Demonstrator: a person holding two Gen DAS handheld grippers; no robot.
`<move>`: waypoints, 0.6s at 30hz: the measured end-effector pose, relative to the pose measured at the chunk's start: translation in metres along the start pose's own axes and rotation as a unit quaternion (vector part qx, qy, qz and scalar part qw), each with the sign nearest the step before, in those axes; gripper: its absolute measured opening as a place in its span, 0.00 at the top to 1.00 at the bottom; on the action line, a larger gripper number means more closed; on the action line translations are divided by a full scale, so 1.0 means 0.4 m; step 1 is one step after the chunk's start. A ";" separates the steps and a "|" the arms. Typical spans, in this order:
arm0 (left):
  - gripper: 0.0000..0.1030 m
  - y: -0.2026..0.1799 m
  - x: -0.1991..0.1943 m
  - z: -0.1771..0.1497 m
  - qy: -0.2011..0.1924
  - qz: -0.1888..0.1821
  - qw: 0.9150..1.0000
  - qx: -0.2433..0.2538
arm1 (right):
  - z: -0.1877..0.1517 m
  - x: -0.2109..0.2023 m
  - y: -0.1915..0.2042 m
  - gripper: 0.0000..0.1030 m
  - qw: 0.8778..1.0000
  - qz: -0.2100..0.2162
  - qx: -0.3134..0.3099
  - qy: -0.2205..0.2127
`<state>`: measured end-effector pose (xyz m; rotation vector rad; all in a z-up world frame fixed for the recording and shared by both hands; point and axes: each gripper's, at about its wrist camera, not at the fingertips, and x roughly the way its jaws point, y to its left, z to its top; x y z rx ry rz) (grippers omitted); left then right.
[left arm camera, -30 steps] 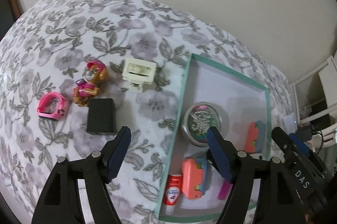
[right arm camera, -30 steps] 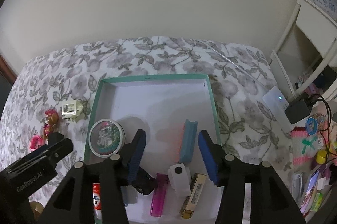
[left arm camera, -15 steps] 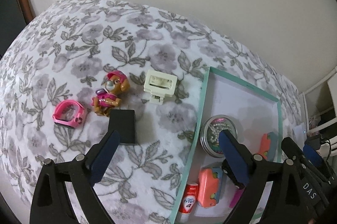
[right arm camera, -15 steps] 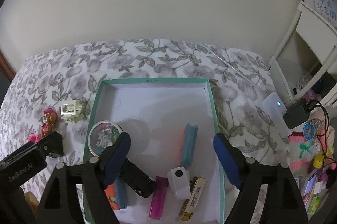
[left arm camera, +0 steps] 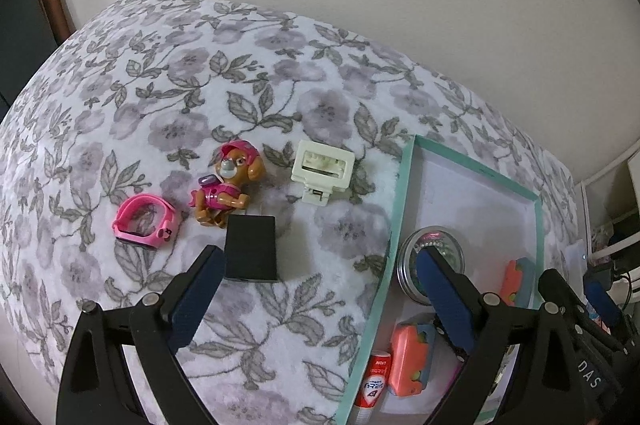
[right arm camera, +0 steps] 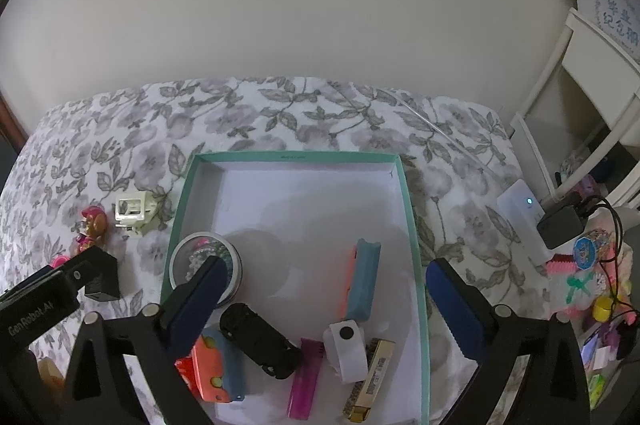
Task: Organize rigid objects
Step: 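Move the left tool to the pink watch band while the right moves to the black charger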
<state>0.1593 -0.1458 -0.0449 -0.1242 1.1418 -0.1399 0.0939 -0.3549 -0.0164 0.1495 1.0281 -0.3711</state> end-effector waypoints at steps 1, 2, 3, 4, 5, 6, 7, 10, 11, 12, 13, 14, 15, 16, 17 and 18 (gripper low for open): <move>0.06 0.003 -0.001 0.002 0.000 0.000 1.000 -0.001 | 0.000 0.000 0.002 0.02 1.000 0.000 0.000 0.000; 0.06 0.006 -0.001 0.004 -0.001 -0.001 1.000 -0.002 | 0.000 -0.002 0.006 0.02 1.000 0.001 -0.001 -0.001; 0.06 0.010 -0.003 0.007 -0.001 -0.003 1.000 -0.003 | 0.001 -0.004 0.008 0.02 1.000 0.001 -0.001 -0.001; 0.06 0.016 -0.004 0.010 0.000 -0.005 1.000 -0.004 | 0.002 -0.006 0.011 0.02 1.000 0.004 0.000 -0.002; 0.06 0.023 -0.005 0.015 0.000 -0.005 1.000 -0.007 | 0.003 -0.010 0.015 0.02 1.000 0.011 0.003 -0.002; 0.06 0.032 -0.007 0.020 -0.002 -0.004 1.000 -0.010 | 0.005 -0.014 0.019 0.02 1.000 0.017 0.005 -0.004; 0.06 0.042 -0.010 0.025 -0.004 -0.001 1.000 -0.013 | 0.006 -0.019 0.024 0.02 1.000 0.023 0.008 -0.007; 0.06 0.079 -0.018 0.039 -0.012 0.011 1.000 -0.022 | 0.012 -0.033 0.049 0.02 0.999 0.033 0.009 -0.015; 0.06 0.094 -0.020 0.044 -0.014 0.017 0.999 -0.025 | 0.014 -0.037 0.061 0.02 0.999 0.035 0.005 -0.018; 0.06 0.105 -0.020 0.048 -0.015 0.020 0.999 -0.027 | 0.017 -0.043 0.076 0.02 0.999 0.037 -0.001 -0.022; 0.06 0.122 -0.022 0.053 -0.015 0.028 0.999 -0.028 | 0.018 -0.047 0.088 0.02 0.999 0.039 -0.006 -0.026; 0.06 0.136 -0.022 0.058 -0.016 0.033 0.999 -0.029 | 0.019 -0.049 0.104 0.02 0.999 0.043 -0.011 -0.028; 0.06 0.148 -0.023 0.062 -0.017 0.037 0.999 -0.030 | 0.020 -0.052 0.121 0.02 0.998 0.049 -0.017 -0.031; 0.06 0.163 -0.025 0.067 -0.018 0.040 0.999 -0.031 | 0.021 -0.054 0.138 0.02 0.998 0.056 -0.021 -0.033; 0.06 0.180 -0.027 0.073 -0.019 0.043 0.998 -0.033 | 0.021 -0.056 0.152 0.02 0.997 0.062 -0.024 -0.034; 0.06 0.193 -0.028 0.078 -0.020 0.046 0.998 -0.035 | 0.021 -0.059 0.167 0.02 0.997 0.067 -0.028 -0.035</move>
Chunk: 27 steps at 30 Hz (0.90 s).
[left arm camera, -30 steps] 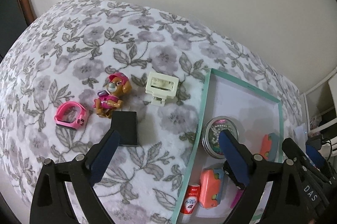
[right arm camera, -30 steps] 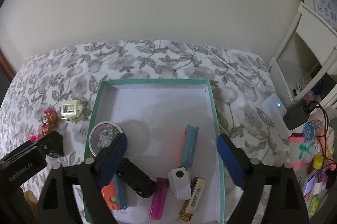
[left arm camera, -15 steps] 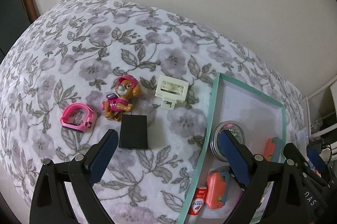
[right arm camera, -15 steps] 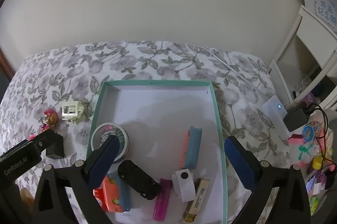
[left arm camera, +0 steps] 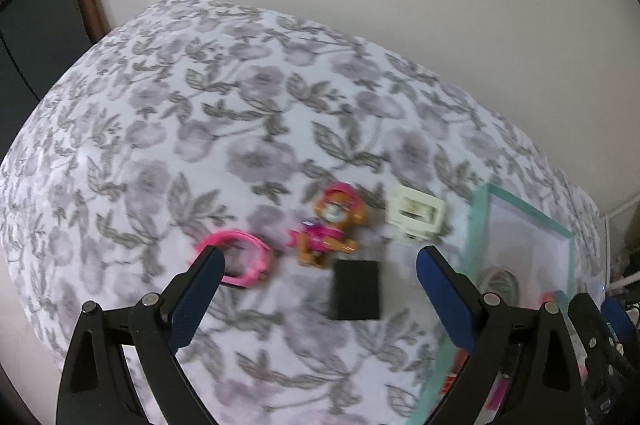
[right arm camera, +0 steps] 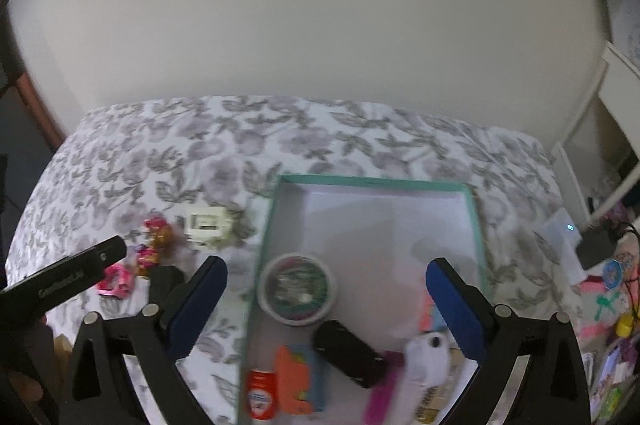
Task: Organize rigid objects
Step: 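Move the left tool to the pink watch band while the right moves to the black charger, then grasp the pink watch band with the left gripper while the right grasps the black charger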
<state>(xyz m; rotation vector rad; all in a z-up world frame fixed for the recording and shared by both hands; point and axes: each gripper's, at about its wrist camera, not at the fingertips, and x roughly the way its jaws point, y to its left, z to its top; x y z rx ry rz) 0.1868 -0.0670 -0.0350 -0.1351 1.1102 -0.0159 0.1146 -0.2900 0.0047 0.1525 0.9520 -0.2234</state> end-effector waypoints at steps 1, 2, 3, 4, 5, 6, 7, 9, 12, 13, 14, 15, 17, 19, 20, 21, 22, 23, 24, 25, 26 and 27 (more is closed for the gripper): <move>0.06 0.015 -0.001 0.007 -0.002 0.003 1.000 -0.001 | 0.000 0.000 0.010 0.02 1.000 0.003 -0.003 -0.001; 0.06 0.033 -0.003 0.015 -0.005 0.005 1.000 0.000 | 0.000 -0.003 0.030 0.02 1.000 0.008 -0.010 -0.006; 0.06 0.042 -0.003 0.020 -0.006 0.007 1.000 0.002 | 0.000 -0.004 0.043 0.02 1.000 0.010 -0.015 -0.008; 0.06 0.057 -0.003 0.026 -0.008 0.011 1.000 0.003 | 0.000 -0.006 0.057 0.02 1.000 0.012 -0.020 -0.011; 0.06 0.075 -0.002 0.033 -0.008 0.017 1.000 0.001 | 0.001 -0.006 0.075 0.02 0.999 0.016 -0.026 -0.015; 0.06 0.092 -0.001 0.038 -0.007 0.021 1.000 -0.006 | 0.000 -0.006 0.087 0.02 0.999 0.020 -0.029 -0.017; 0.06 0.111 0.002 0.042 -0.005 0.021 1.000 -0.018 | 0.000 -0.004 0.098 0.02 0.999 0.025 -0.031 -0.019; 0.06 0.144 0.010 0.048 0.004 0.003 0.999 -0.044 | -0.001 0.003 0.123 0.02 0.998 0.041 -0.031 -0.019; 0.06 0.175 0.026 0.055 0.016 -0.005 0.998 -0.065 | -0.004 0.017 0.158 0.02 0.997 0.065 -0.036 -0.017; 0.06 0.183 0.030 0.058 0.019 -0.007 0.997 -0.068 | -0.004 0.021 0.169 0.02 0.997 0.067 -0.040 -0.017; 0.06 0.191 0.036 0.061 0.022 -0.010 0.997 -0.073 | -0.005 0.030 0.184 0.02 0.997 0.068 -0.045 -0.016; 0.06 0.196 0.041 0.064 0.025 -0.014 0.997 -0.078 | -0.005 0.035 0.194 0.02 0.996 0.069 -0.048 -0.015; 0.06 0.210 0.052 0.068 0.031 -0.021 0.995 -0.088 | -0.009 0.053 0.215 0.02 0.996 0.076 -0.054 -0.009; 0.06 0.222 0.066 0.067 0.038 -0.020 0.994 -0.097 | -0.015 0.068 0.229 0.02 0.995 0.083 -0.056 0.000; 0.06 0.227 0.074 0.066 0.043 -0.019 0.994 -0.100 | -0.020 0.084 0.241 0.02 0.994 0.088 -0.058 0.008; 0.06 0.230 0.085 0.063 0.048 -0.018 0.994 -0.101 | -0.024 0.094 0.250 0.02 0.994 0.091 -0.061 0.014; 0.06 0.233 0.096 0.060 0.055 -0.019 0.993 -0.103 | -0.030 0.106 0.263 0.02 0.993 0.092 -0.065 0.020; 0.06 0.236 0.106 0.058 0.062 -0.019 0.992 -0.105 | -0.034 0.114 0.270 0.02 0.993 0.094 -0.068 0.024; 0.06 0.238 0.116 0.055 0.069 -0.020 0.992 -0.107 | -0.042 0.127 0.284 0.02 0.992 0.096 -0.075 0.031; 0.06 0.241 0.127 0.051 0.077 -0.021 0.991 -0.111 | -0.046 0.135 0.291 0.02 0.991 0.098 -0.079 0.035; 0.06 0.243 0.138 0.046 0.085 -0.021 0.989 -0.116 | -0.053 0.145 0.302 0.02 0.991 0.100 -0.084 0.040; 0.06 0.244 0.147 0.041 0.092 -0.022 0.988 -0.119 | -0.062 0.158 0.313 0.02 0.990 0.101 -0.089 0.044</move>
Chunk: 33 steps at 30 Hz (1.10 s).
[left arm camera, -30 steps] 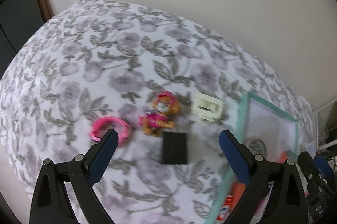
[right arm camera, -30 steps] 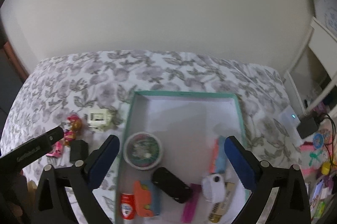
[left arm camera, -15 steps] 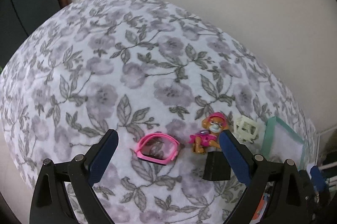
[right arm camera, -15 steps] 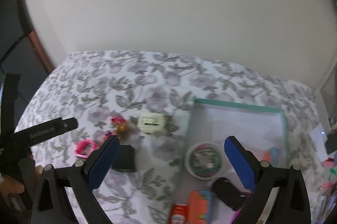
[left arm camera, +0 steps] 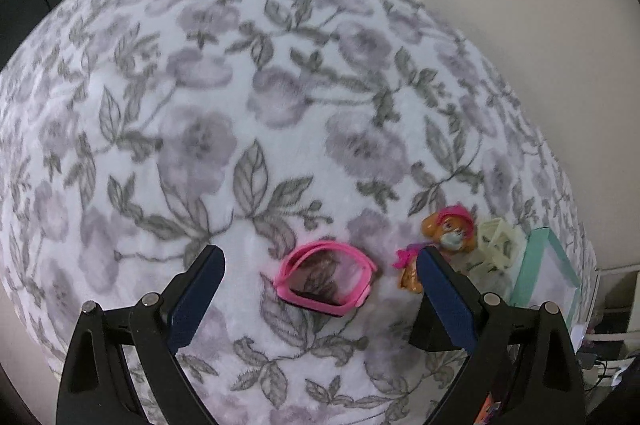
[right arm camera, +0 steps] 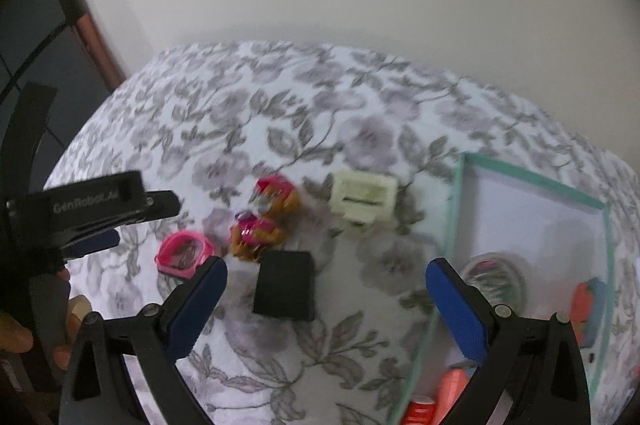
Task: Organize rigid objects
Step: 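Grasp the pink watch band with the left gripper while the right grasps the black charger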
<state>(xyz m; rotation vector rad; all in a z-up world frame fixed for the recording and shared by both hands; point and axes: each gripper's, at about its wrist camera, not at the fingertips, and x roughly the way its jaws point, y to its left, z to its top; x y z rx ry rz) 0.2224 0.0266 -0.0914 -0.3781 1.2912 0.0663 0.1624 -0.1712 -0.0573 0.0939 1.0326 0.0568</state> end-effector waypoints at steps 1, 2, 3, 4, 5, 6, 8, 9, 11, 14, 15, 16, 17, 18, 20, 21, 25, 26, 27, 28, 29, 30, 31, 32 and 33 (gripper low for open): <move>0.06 0.000 0.010 -0.003 0.006 -0.001 1.000 -0.001 | -0.006 0.016 0.009 0.02 1.000 0.002 -0.007 0.007; 0.06 -0.002 0.019 -0.007 0.012 0.000 1.000 0.002 | -0.012 0.029 0.016 0.02 1.000 0.002 -0.012 0.014; 0.06 -0.005 0.025 -0.011 0.015 0.003 1.000 0.004 | -0.016 0.039 0.022 0.02 1.000 0.000 -0.017 0.019; 0.06 -0.009 0.032 -0.014 0.019 0.006 1.000 0.008 | -0.020 0.048 0.028 0.02 1.000 -0.002 -0.021 0.023; 0.06 -0.013 0.039 -0.018 0.023 0.007 1.000 0.011 | -0.024 0.058 0.034 0.02 0.999 -0.004 -0.026 0.027; 0.06 -0.017 0.045 -0.022 0.027 0.007 1.000 0.013 | -0.029 0.067 0.041 0.02 0.999 -0.004 -0.030 0.030; 0.06 -0.025 0.057 -0.029 0.034 0.011 0.999 0.017 | -0.035 0.081 0.049 0.02 0.999 -0.002 -0.036 0.031; 0.06 -0.028 0.062 -0.032 0.035 0.015 0.999 0.020 | -0.040 0.092 0.053 0.02 0.999 -0.002 -0.039 0.035; 0.06 -0.034 0.073 -0.038 0.039 0.021 0.999 0.026 | -0.047 0.109 0.056 0.03 0.998 -0.005 -0.041 0.040; 0.06 -0.032 0.085 -0.049 0.047 0.022 0.998 0.026 | -0.057 0.132 0.057 0.07 0.998 -0.007 -0.042 0.050; 0.06 -0.033 0.089 -0.052 0.048 0.024 0.998 0.027 | -0.059 0.135 0.058 0.08 0.998 -0.008 -0.043 0.051; 0.06 -0.034 0.093 -0.054 0.049 0.026 0.998 0.028 | -0.061 0.141 0.059 0.08 0.998 -0.012 -0.044 0.052; 0.06 -0.032 0.098 -0.058 0.051 0.026 0.998 0.028 | -0.062 0.144 0.059 0.09 0.998 -0.014 -0.044 0.052; 0.06 -0.029 0.102 -0.061 0.053 0.025 0.998 0.028 | -0.065 0.148 0.060 0.09 0.998 -0.015 -0.044 0.052; 0.06 -0.030 0.107 -0.066 0.055 0.025 0.998 0.028 | -0.069 0.155 0.065 0.11 0.997 -0.016 -0.046 0.053; 0.06 -0.029 0.109 -0.069 0.054 0.028 0.998 0.030 | -0.072 0.162 0.067 0.12 0.997 -0.018 -0.049 0.056; 0.06 -0.028 0.121 -0.077 0.054 0.036 0.997 0.035 | -0.081 0.168 0.075 0.12 0.997 -0.026 -0.057 0.053; 0.06 -0.031 0.128 -0.077 0.053 0.037 0.997 0.036 | -0.081 0.168 0.075 0.12 0.997 -0.026 -0.056 0.053; 0.06 -0.031 0.127 -0.076 0.053 0.038 0.997 0.037 | -0.081 0.167 0.074 0.12 0.997 -0.026 -0.053 0.052; 0.06 -0.033 0.128 -0.079 0.052 0.039 0.997 0.036 | -0.082 0.167 0.073 0.12 0.997 -0.025 -0.050 0.051; 0.06 -0.043 0.139 -0.073 0.051 0.039 0.997 0.037 | -0.082 0.167 0.072 0.14 0.997 -0.026 -0.049 0.049; 0.06 -0.044 0.140 -0.074 0.051 0.039 0.997 0.037 | -0.081 0.166 0.073 0.14 0.997 -0.027 -0.048 0.047; 0.06 -0.049 0.143 -0.074 0.050 0.039 0.997 0.037 | -0.080 0.166 0.072 0.17 0.997 -0.028 -0.047 0.046; 0.07 -0.050 0.140 -0.074 0.050 0.041 0.997 0.037 | -0.079 0.165 0.071 0.18 0.998 -0.028 -0.045 0.045; 0.09 -0.047 0.136 -0.074 0.049 0.043 0.997 0.039 | -0.078 0.164 0.070 0.19 0.998 -0.028 -0.044 0.045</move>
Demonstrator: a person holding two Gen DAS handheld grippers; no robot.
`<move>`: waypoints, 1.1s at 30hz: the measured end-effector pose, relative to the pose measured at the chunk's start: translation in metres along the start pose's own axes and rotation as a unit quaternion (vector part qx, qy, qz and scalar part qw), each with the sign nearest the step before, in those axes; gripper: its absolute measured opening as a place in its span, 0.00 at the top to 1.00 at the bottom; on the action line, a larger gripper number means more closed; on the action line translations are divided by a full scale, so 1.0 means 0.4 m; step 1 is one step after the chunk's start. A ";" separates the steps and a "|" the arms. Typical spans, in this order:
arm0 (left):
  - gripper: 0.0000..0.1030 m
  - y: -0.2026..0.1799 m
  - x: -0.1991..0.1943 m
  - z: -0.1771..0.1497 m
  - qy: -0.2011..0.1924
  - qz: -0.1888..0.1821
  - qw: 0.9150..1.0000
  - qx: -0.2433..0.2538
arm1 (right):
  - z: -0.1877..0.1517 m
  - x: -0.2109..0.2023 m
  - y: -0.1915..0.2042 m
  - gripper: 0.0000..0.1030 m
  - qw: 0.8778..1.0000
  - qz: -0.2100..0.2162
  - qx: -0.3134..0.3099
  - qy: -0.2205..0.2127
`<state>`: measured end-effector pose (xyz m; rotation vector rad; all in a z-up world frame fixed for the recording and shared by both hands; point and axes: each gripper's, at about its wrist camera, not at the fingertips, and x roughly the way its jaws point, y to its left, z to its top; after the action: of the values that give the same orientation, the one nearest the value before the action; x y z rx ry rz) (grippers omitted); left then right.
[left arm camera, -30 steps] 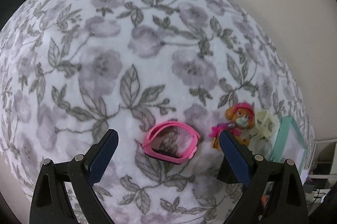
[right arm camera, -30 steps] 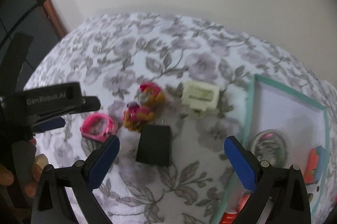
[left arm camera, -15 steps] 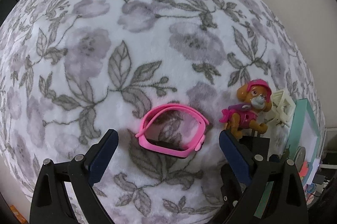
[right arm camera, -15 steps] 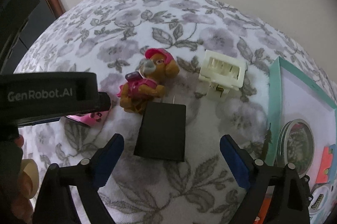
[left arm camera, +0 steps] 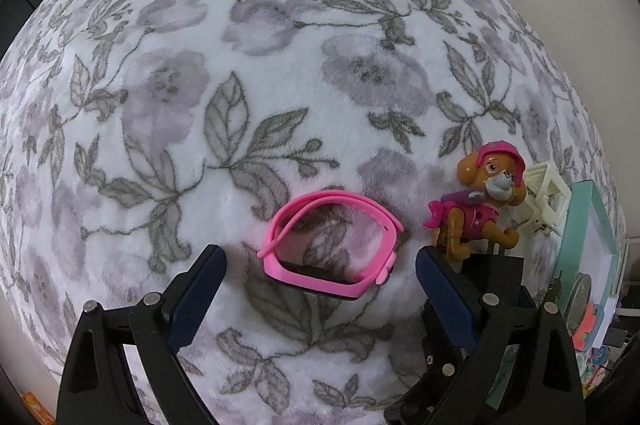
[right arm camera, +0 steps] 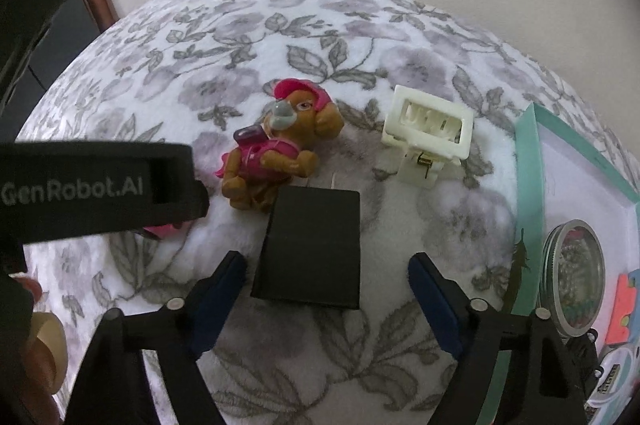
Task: Organize rigid objects
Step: 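Grasp the pink watch band with the left gripper while the right grasps the black charger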
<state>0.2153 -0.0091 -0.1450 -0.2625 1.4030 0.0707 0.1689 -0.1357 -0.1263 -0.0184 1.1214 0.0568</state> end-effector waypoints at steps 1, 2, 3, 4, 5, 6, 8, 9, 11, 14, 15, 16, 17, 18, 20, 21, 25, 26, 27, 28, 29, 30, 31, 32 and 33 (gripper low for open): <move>0.14 -0.001 -0.002 -0.001 -0.001 0.003 1.000 0.001 | 0.002 0.000 -0.001 0.21 1.000 0.000 0.000 0.000; 0.17 -0.001 -0.007 -0.001 -0.003 0.009 1.000 0.002 | 0.003 -0.001 -0.002 0.24 1.000 0.000 0.001 -0.001; 0.22 -0.001 -0.011 -0.002 -0.005 0.013 1.000 0.004 | 0.003 -0.003 -0.002 0.26 1.000 0.000 0.002 -0.002; 0.24 0.000 -0.014 0.000 -0.006 0.011 1.000 0.005 | 0.005 -0.006 -0.004 0.32 1.000 -0.002 0.004 -0.004; 0.26 0.000 -0.021 0.001 -0.006 0.008 1.000 0.005 | 0.007 -0.009 -0.007 0.39 1.000 -0.003 0.007 -0.006; 0.29 -0.001 -0.022 0.002 -0.006 0.006 1.000 0.006 | 0.008 -0.011 -0.009 0.43 1.000 -0.002 0.009 -0.007; 0.35 -0.007 -0.027 0.002 -0.009 0.000 1.000 0.010 | 0.010 -0.015 -0.010 0.57 1.000 -0.004 0.011 -0.008; 0.35 -0.009 -0.031 0.003 -0.009 0.001 1.000 0.011 | 0.011 -0.017 -0.011 0.57 1.000 -0.004 0.012 -0.009; 0.35 -0.012 -0.032 0.003 -0.010 0.002 1.000 0.013 | 0.008 -0.017 -0.012 0.57 1.000 -0.002 0.012 -0.009; 0.35 -0.010 -0.034 0.003 -0.014 -0.004 1.000 0.006 | 0.008 -0.018 -0.016 0.57 1.000 0.001 0.013 -0.009; 0.35 -0.007 -0.036 0.002 -0.015 -0.007 1.000 0.004 | 0.008 -0.018 -0.018 0.57 1.000 0.002 0.013 -0.009; 0.35 -0.001 -0.040 -0.001 -0.016 -0.009 1.000 0.002 | 0.007 -0.017 -0.019 0.57 1.000 0.003 0.014 -0.010; 0.35 0.002 -0.039 -0.001 -0.017 -0.009 1.000 0.002 | 0.006 -0.017 -0.020 0.57 1.000 0.004 0.014 -0.010; 0.35 0.001 -0.040 -0.002 -0.018 -0.008 1.000 0.003 | 0.005 -0.017 -0.020 0.57 1.000 0.004 0.014 -0.010; 0.35 0.006 -0.041 -0.005 -0.019 -0.005 1.000 0.006 | 0.004 -0.017 -0.019 0.57 1.000 0.004 0.013 -0.011; 0.35 0.007 -0.040 -0.005 -0.019 -0.003 1.000 0.007 | 0.003 -0.018 -0.020 0.57 1.000 0.005 0.014 -0.012; 0.35 0.015 -0.045 -0.008 -0.021 -0.012 1.000 -0.002 | 0.002 -0.019 -0.020 0.57 1.000 0.004 0.014 -0.012; 0.35 0.017 -0.047 -0.008 -0.022 -0.016 1.000 -0.006 | 0.002 -0.020 -0.020 0.57 1.000 0.004 0.014 -0.012; 0.35 0.022 -0.050 -0.007 -0.022 -0.023 0.999 -0.013 | 0.002 -0.023 -0.021 0.57 1.000 0.003 0.015 -0.014; 0.35 0.027 -0.053 -0.005 -0.024 -0.029 0.999 -0.017 | 0.004 -0.027 -0.021 0.57 1.000 0.002 0.016 -0.017; 0.35 0.033 -0.057 -0.003 -0.025 -0.034 0.999 -0.019 | 0.005 -0.033 -0.023 0.57 1.000 0.000 0.017 -0.020; 0.35 0.038 -0.063 0.000 -0.027 -0.038 0.999 -0.021 | 0.008 -0.040 -0.025 0.57 1.000 -0.003 0.018 -0.025; 0.35 0.040 -0.071 0.002 -0.030 -0.041 0.998 -0.022 | 0.011 -0.046 -0.026 0.57 0.999 -0.004 0.018 -0.029; 0.35 0.041 -0.079 0.004 -0.034 -0.044 0.998 -0.022 | 0.014 -0.054 -0.028 0.57 0.999 -0.005 0.018 -0.034; 0.35 0.039 -0.090 0.006 -0.037 -0.046 0.998 -0.023 | 0.017 -0.061 -0.030 0.57 0.999 -0.005 0.019 -0.039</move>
<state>0.2083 0.0103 -0.1115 -0.3591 1.3145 0.0380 0.1652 -0.1481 -0.1015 0.0120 1.0442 0.0271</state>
